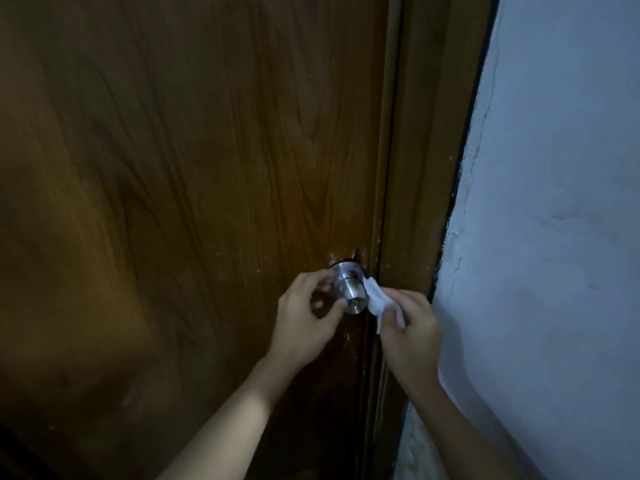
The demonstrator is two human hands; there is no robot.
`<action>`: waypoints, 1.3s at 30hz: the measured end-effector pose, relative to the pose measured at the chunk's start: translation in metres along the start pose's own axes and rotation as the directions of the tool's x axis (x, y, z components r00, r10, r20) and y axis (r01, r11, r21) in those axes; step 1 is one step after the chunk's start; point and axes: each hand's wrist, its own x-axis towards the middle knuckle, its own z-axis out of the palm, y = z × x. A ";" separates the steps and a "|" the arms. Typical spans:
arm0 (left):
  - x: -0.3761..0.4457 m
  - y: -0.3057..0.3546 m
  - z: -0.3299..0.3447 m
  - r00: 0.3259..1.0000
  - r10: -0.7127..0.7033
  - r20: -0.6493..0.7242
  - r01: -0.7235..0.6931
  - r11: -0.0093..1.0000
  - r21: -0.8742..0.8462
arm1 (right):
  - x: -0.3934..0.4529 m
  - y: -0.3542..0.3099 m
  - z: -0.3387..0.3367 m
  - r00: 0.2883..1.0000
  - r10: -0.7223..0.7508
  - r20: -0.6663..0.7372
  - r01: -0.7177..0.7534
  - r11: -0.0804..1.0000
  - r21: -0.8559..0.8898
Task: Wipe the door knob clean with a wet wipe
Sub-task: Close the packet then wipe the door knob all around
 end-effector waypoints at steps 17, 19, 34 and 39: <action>-0.019 -0.006 0.004 0.952 0.081 -0.296 -0.103 0.993 -0.058 | 0.000 -0.006 -0.003 0.949 0.200 0.245 -0.267 0.922 0.280; -0.007 -0.006 0.003 0.941 0.079 -0.328 -0.093 0.995 -0.027 | 0.003 -0.004 0.001 0.953 0.170 0.251 -0.215 0.962 0.168; 0.016 -0.017 0.018 0.860 0.459 0.223 -0.506 0.712 0.487 | 0.002 0.006 0.016 0.920 0.259 0.295 -0.326 0.923 0.207; 0.002 -0.026 0.019 0.933 0.346 0.101 -0.357 0.851 0.386 | 0.003 0.005 0.017 0.921 0.260 0.289 -0.310 0.940 0.144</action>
